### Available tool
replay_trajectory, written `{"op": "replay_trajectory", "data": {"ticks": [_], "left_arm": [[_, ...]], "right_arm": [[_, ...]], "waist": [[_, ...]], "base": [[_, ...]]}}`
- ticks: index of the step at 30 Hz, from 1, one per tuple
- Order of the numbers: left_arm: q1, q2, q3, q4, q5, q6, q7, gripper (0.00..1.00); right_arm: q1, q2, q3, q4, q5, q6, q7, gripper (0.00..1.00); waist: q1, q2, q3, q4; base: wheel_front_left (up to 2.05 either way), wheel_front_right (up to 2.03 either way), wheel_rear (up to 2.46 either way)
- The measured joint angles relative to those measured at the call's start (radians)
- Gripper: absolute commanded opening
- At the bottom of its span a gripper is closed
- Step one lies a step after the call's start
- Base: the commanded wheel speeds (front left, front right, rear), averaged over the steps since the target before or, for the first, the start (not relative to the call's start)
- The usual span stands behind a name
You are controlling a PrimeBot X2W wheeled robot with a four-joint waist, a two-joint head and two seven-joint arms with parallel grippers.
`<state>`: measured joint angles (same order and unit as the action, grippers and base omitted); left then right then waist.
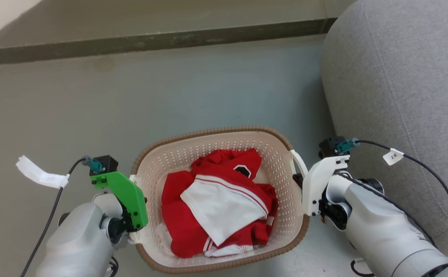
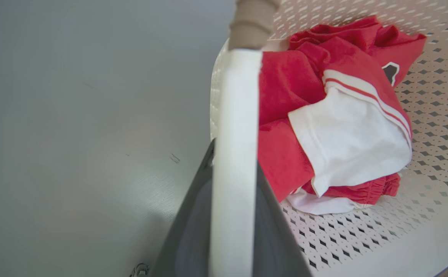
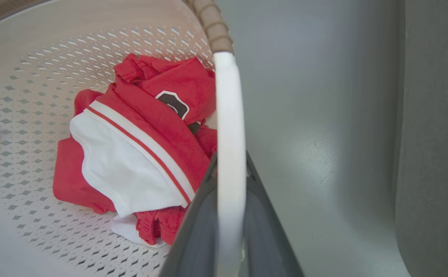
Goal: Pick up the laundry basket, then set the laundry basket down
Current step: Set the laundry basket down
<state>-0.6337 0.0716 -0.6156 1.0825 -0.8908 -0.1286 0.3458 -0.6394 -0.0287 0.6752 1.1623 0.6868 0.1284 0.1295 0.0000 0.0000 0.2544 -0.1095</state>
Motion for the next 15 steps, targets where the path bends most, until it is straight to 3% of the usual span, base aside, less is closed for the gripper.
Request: {"op": "replay_trajectory", "data": {"ticks": [15], "left_arm": [[-0.090,-0.002,-0.019,-0.008,0.056,0.000,-0.104,0.00]], "right_arm": [[-0.082,-0.012,-0.002,-0.006,-0.020,-0.016,-0.094,0.00]], "waist": [[0.0000,0.0000,0.163,0.024]], "base": [[0.00,0.00,0.00]]}}
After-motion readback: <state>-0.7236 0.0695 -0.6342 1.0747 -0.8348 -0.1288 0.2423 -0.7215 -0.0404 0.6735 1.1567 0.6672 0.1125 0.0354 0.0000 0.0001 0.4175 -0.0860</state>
